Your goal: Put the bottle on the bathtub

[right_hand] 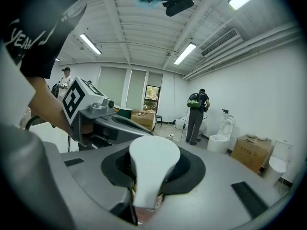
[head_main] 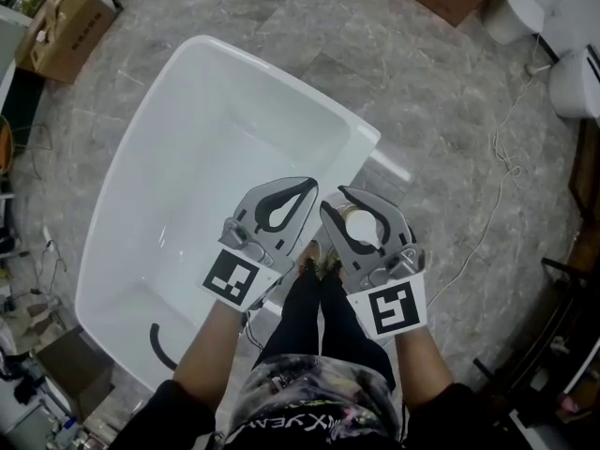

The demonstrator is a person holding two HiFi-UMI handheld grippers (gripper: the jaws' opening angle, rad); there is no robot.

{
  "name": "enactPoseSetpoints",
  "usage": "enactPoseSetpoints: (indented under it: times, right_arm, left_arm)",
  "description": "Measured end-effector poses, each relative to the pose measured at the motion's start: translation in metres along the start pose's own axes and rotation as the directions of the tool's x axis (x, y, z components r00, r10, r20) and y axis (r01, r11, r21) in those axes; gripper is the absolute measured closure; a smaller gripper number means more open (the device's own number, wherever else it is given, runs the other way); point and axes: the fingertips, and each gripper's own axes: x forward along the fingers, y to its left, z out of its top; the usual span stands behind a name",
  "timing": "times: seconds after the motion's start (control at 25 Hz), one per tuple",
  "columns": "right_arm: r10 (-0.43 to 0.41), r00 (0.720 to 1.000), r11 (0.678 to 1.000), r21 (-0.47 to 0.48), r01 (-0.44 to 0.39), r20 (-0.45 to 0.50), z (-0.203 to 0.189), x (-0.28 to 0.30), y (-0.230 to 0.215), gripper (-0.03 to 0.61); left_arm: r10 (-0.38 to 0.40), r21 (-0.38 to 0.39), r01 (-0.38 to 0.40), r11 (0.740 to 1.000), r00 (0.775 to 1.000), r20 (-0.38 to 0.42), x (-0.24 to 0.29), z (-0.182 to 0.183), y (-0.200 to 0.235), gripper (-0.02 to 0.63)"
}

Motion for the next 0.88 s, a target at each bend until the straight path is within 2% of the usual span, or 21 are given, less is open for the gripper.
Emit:
enactPoseSetpoints:
  times: [0.48,0.88]
  right_arm:
    - [-0.015,1.000,1.000,0.004,0.015,-0.017,-0.068,0.028,-0.002,0.463]
    - [-0.004,1.000,1.000,0.020,0.004,-0.019,-0.109,0.055,-0.002,0.463]
  left_arm:
    - [0.028,-0.012,-0.028,1.000,0.999,-0.018,0.017,-0.051,0.015,0.600]
    - [0.036,-0.016,-0.036,0.999,0.999,-0.037,0.033,-0.084,0.030,0.600]
